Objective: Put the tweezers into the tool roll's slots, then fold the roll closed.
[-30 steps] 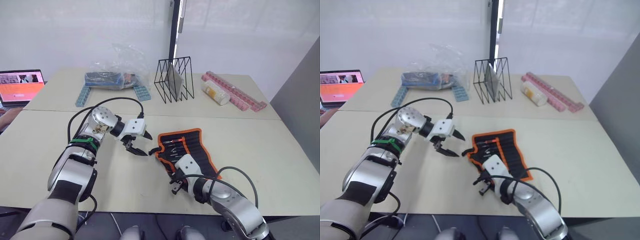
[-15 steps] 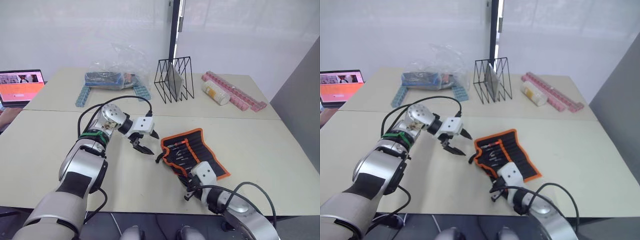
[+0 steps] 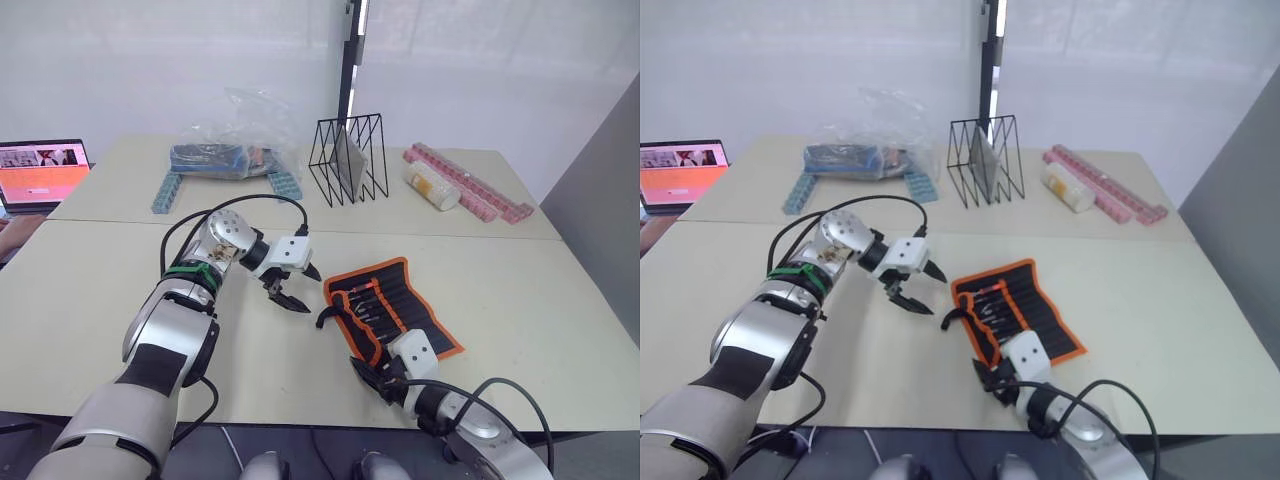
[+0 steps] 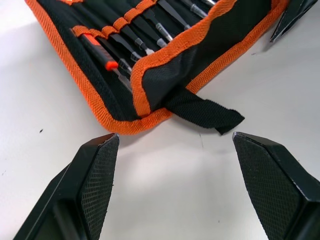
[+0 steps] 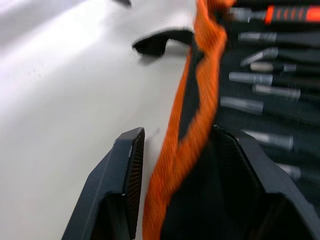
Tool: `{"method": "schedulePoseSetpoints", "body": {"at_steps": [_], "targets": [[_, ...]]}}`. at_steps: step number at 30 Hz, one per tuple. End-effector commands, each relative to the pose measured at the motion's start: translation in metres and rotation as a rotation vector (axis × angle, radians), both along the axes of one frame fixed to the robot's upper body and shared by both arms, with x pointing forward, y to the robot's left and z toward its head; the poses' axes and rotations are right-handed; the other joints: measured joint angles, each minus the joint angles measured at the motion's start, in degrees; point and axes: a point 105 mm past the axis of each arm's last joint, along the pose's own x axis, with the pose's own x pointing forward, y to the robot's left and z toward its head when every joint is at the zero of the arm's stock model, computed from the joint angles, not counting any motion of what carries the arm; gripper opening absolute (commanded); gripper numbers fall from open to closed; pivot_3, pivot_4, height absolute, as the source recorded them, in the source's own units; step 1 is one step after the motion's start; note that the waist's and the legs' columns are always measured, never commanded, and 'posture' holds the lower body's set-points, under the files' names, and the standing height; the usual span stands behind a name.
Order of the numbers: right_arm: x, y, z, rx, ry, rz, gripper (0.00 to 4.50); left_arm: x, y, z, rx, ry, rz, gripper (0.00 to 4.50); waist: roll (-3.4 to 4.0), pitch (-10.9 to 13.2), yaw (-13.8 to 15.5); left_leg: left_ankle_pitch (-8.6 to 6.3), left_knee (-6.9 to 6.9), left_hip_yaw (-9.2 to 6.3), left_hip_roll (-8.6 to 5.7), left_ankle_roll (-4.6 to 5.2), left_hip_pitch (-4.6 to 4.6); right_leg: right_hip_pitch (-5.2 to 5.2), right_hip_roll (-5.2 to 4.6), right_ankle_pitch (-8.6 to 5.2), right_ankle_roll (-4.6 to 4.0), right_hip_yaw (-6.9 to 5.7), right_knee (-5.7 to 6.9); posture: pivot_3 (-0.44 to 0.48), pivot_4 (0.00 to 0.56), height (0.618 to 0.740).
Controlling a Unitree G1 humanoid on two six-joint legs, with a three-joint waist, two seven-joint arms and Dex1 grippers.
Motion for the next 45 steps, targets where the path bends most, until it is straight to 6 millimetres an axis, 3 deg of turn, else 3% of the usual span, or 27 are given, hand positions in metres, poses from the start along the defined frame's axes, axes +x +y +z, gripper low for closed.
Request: {"method": "schedulePoseSetpoints", "body": {"at_steps": [1, 6, 7, 23, 27, 35, 45], "targets": [[-0.002, 0.001, 0.017, 0.037, -0.044, -0.002, 1.81, 0.005, -0.013, 0.017, -0.033, -0.046, -0.008, 3.85, 0.00, 0.00, 0.00, -0.04, 0.09, -0.01, 0.00, 0.07, -0.04, 0.00, 0.01, 0.00, 0.00, -0.01, 0.01, 0.000, 0.150, 0.737], [-0.002, 0.002, 0.021, 0.047, -0.048, -0.005, 0.15, 0.006, -0.025, 0.018, -0.052, -0.043, -0.007, 3.85, 0.00, 0.00, -0.09, -0.09, 0.25, -0.03, 0.01, 0.15, -0.09, 0.02, 0.04, 0.02, 0.03, 0.00, 0.02, 0.000, 0.150, 0.737], [-0.002, 0.002, 0.021, 0.046, -0.048, -0.006, 0.02, 0.006, -0.028, 0.018, -0.054, -0.045, -0.006, 3.85, 0.00, 0.00, -0.11, -0.09, 0.26, -0.03, 0.00, 0.15, -0.09, 0.02, 0.05, 0.02, 0.03, 0.00, 0.02, 0.000, 0.150, 0.737], [-0.005, 0.000, 0.021, 0.029, -0.057, -0.027, 0.02, 0.003, -0.040, -0.012, 0.084, -0.073, -0.023, 3.85, 0.00, 0.00, -0.08, -0.09, 0.29, -0.03, -0.02, 0.15, -0.10, 0.02, 0.08, 0.03, 0.06, 0.05, 0.02, 0.000, 0.150, 0.737], [-0.004, 0.000, 0.021, 0.028, -0.054, -0.029, 0.00, 0.004, -0.041, -0.013, 0.072, -0.071, -0.009, 2.78, 0.00, 0.00, -0.08, -0.09, 0.29, -0.03, -0.01, 0.15, -0.10, 0.02, 0.08, 0.03, 0.06, 0.05, 0.03, 0.000, 0.150, 0.737], [-0.003, 0.001, 0.018, 0.016, -0.049, -0.016, 0.00, 0.005, -0.031, -0.006, 0.051, -0.067, -0.006, 0.09, 0.00, 0.00, -0.12, -0.09, 0.29, -0.02, -0.01, 0.15, -0.09, 0.02, 0.08, 0.03, 0.06, 0.04, 0.03, 0.000, 0.150, 0.737], [0.005, 0.000, 0.013, -0.074, -0.067, 0.012, 0.00, -0.015, -0.005, -0.022, 0.002, 0.010, -0.093, 0.04, 0.01, 0.00, -0.34, -0.09, 0.29, -0.01, 0.02, 0.15, -0.06, 0.02, 0.10, 0.03, 0.05, 0.06, 0.07, 0.000, 0.150, 0.737]]}}
